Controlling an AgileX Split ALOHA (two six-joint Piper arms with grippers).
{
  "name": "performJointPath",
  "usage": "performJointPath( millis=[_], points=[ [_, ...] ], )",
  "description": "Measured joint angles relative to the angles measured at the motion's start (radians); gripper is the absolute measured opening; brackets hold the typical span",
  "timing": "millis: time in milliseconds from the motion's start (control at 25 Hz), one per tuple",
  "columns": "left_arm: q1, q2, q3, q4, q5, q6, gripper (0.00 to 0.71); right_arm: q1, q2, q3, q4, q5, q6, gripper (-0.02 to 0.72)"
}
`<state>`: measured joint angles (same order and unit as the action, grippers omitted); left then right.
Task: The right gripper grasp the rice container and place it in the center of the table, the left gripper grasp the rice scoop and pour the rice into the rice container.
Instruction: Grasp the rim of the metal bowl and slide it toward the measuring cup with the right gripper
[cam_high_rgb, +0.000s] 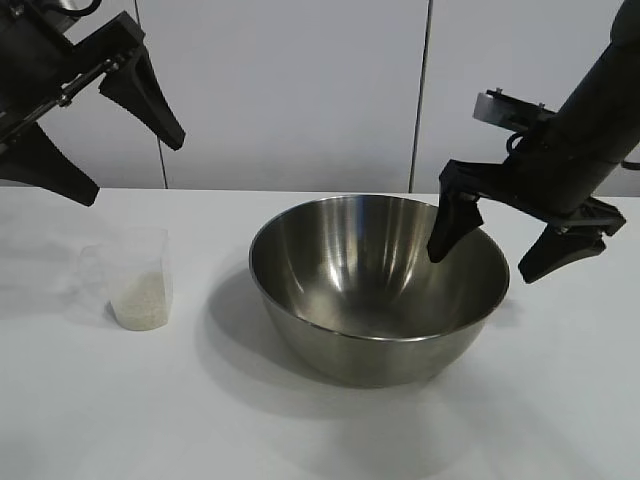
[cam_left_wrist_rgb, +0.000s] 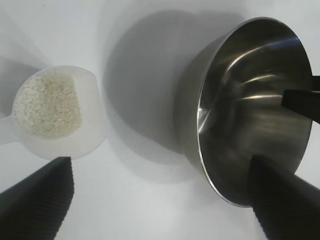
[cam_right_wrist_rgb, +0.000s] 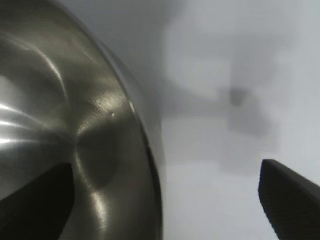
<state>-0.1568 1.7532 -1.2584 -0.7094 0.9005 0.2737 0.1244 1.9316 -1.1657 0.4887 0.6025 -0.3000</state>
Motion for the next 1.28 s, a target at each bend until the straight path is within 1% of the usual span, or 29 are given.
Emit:
performJointPath(
  millis=[40, 120, 320, 480, 520, 640, 800, 960, 1120, 1280],
  points=[
    [0.0, 0.0, 0.0, 0.0, 0.0, 0.0, 0.675, 0.0, 0.0, 0.0, 0.003, 0.0, 0.0, 0.573],
    [0.0, 0.0, 0.0, 0.0, 0.0, 0.0, 0.675, 0.0, 0.004, 0.0, 0.006, 0.0, 0.005, 0.513],
    [0.0, 0.0, 0.0, 0.0, 0.0, 0.0, 0.675, 0.0, 0.009, 0.0, 0.008, 0.0, 0.033, 0.299],
    [0.0, 0.0, 0.0, 0.0, 0.0, 0.0, 0.675, 0.0, 0.009, 0.0, 0.013, 0.005, 0.041, 0.083],
    [0.0, 0.001, 0.0, 0.0, 0.0, 0.0, 0.675, 0.001, 0.009, -0.001, 0.009, 0.006, 0.041, 0.053],
    [0.0, 0.001, 0.0, 0.0, -0.001, 0.0, 0.675, 0.001, 0.012, -0.001, 0.006, 0.012, 0.043, 0.02],
    [0.0, 0.001, 0.0, 0.0, -0.001, 0.0, 0.675, 0.001, 0.012, -0.001, 0.01, 0.023, 0.042, 0.016],
    [0.0, 0.001, 0.0, 0.0, -0.001, 0.0, 0.675, 0.001, 0.012, -0.001, 0.03, 0.042, 0.035, 0.016],
    [0.0, 0.001, 0.0, 0.0, -0.002, 0.0, 0.675, 0.001, -0.007, -0.001, 0.076, 0.064, 0.002, 0.016],
    [0.0, 0.001, 0.0, 0.0, -0.003, 0.0, 0.675, 0.001, -0.054, -0.001, 0.092, 0.076, -0.004, 0.016]
  ],
)
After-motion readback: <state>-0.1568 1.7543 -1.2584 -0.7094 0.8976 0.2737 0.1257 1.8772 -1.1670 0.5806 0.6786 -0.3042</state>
